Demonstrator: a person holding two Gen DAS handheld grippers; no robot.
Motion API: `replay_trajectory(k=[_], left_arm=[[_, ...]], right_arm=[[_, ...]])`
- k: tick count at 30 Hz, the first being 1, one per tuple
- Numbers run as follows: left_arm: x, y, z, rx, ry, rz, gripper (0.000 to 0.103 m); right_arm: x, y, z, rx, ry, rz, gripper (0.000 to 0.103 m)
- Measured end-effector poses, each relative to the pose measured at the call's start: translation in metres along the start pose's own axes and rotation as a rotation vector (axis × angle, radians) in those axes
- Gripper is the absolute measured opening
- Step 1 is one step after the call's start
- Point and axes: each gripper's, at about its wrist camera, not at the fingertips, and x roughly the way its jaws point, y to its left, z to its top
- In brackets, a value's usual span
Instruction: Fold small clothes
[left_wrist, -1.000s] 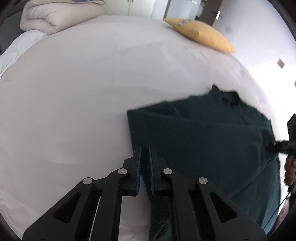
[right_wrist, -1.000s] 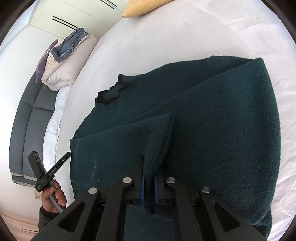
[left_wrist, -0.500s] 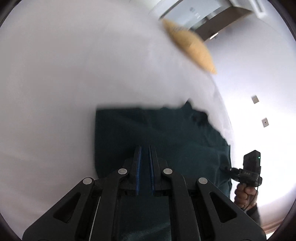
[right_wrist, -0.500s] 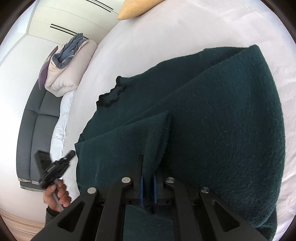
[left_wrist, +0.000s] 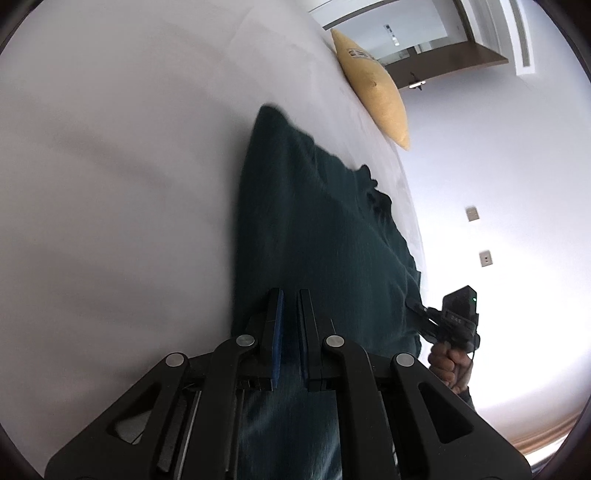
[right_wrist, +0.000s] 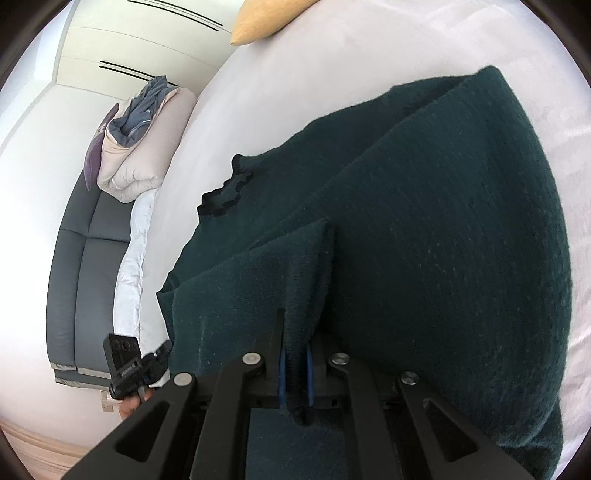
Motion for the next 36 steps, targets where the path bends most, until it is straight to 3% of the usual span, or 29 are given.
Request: replay_trajectory(k=[6,10,14,17,22,24,25,26,27,28,32,36], left_arm=[[-0.017,-0.008,-0.025,0.038,-0.002,0.027,0.007],[-0.023,-0.012,-0.031,0.034,-0.032,0.043,0.007],[-0.035,-0.018,-0.042,0.040,-0.054,0.087,0.007],[-0.048,-0.026,-0.060,0.070,-0.051,0.164,0.007],[-0.073,-0.041,-0.101,0.101,-0.071,0.191,0.008],[-0.086,-0.045,-0.124,0.095,-0.095,0.195,0.020],[-0.091,-0.045,-0.134,0.084,-0.101,0.193,0.043],[-0.095,-0.047,-0.146,0.074,-0.111,0.184,0.077],[-0.102,-0.047,-0.158,0.065,-0.133,0.173,0.087],[-0.108,-0.047,-0.168,0.063,-0.150,0.164,0.090],[-0.117,-0.044,-0.204,0.033,-0.091,0.112,0.090],[-0.129,-0.043,-0.242,0.043,-0.049,0.115,0.090]], right_arm=[[-0.006,-0.010,-0.002,0.046,-0.010,0.041,0.011],[-0.020,-0.005,-0.008,0.020,-0.046,0.008,0.021],[-0.028,-0.013,-0.010,0.044,-0.055,-0.019,0.021],[-0.044,-0.019,-0.013,0.086,-0.108,-0.042,0.031],[-0.083,-0.009,-0.043,0.039,-0.197,-0.155,0.051],[-0.097,-0.005,-0.067,-0.004,-0.204,-0.155,0.055],[-0.104,-0.005,-0.078,-0.021,-0.207,-0.150,0.057],[-0.113,-0.005,-0.096,-0.041,-0.206,-0.145,0.058],[-0.118,-0.007,-0.106,-0.053,-0.205,-0.143,0.059],[-0.125,-0.009,-0.120,-0.066,-0.204,-0.138,0.061],[-0.149,-0.020,-0.176,-0.114,-0.193,-0.136,0.063],[-0.171,-0.040,-0.219,-0.106,-0.191,-0.139,0.064]])
